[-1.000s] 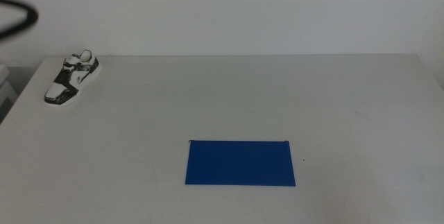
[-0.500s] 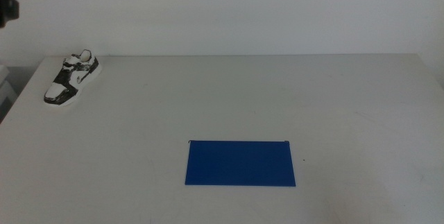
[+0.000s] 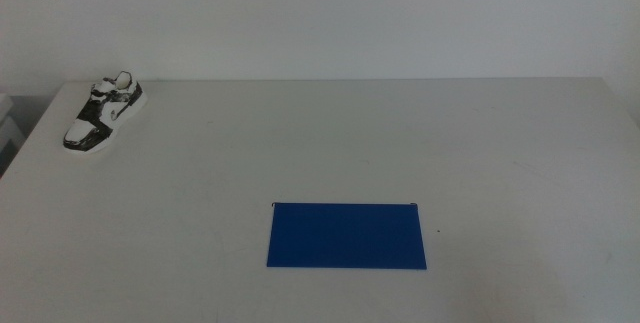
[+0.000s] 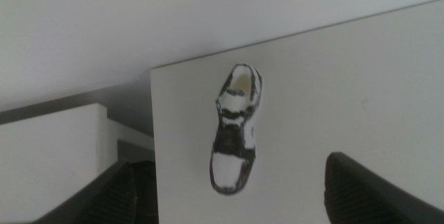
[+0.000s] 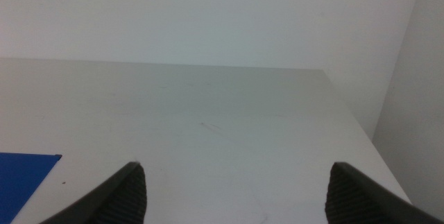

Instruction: Use one arm to grab the shoe from the table and place it on the mat.

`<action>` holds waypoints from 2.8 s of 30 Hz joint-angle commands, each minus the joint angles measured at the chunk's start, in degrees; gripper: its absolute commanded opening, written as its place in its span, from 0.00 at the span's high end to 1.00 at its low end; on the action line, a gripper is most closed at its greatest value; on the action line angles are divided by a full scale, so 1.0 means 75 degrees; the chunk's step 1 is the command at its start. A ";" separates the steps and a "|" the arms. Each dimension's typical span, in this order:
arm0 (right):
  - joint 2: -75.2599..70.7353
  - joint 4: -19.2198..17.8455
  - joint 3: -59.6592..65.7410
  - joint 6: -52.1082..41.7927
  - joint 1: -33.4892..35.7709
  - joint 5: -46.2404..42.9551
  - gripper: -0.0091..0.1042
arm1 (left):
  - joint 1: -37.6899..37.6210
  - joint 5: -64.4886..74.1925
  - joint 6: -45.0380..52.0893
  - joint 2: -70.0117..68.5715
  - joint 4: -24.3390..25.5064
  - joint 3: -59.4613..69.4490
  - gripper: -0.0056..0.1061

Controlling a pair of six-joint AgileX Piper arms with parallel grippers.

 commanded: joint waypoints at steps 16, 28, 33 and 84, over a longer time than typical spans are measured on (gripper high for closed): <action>-0.0154 -0.0065 -0.0073 -0.0096 -0.0036 -0.0607 0.33 | 0.0913 0.0456 0.1666 0.2763 -0.1812 -0.2239 0.11; -0.0154 -0.0065 -0.0073 -0.0096 -0.0036 -0.0607 0.33 | 0.0913 -0.0217 0.2141 0.4235 -0.2408 -0.2792 0.11; -0.0154 -0.0065 -0.0073 -0.0096 -0.0036 -0.0607 0.33 | 0.0913 -0.0510 0.2391 0.4577 -0.2653 -0.2792 0.11; -0.0154 -0.0065 -0.0073 -0.0096 -0.0036 -0.0607 0.33 | 0.0820 -0.0971 0.2935 0.3360 -0.3153 -0.1171 0.96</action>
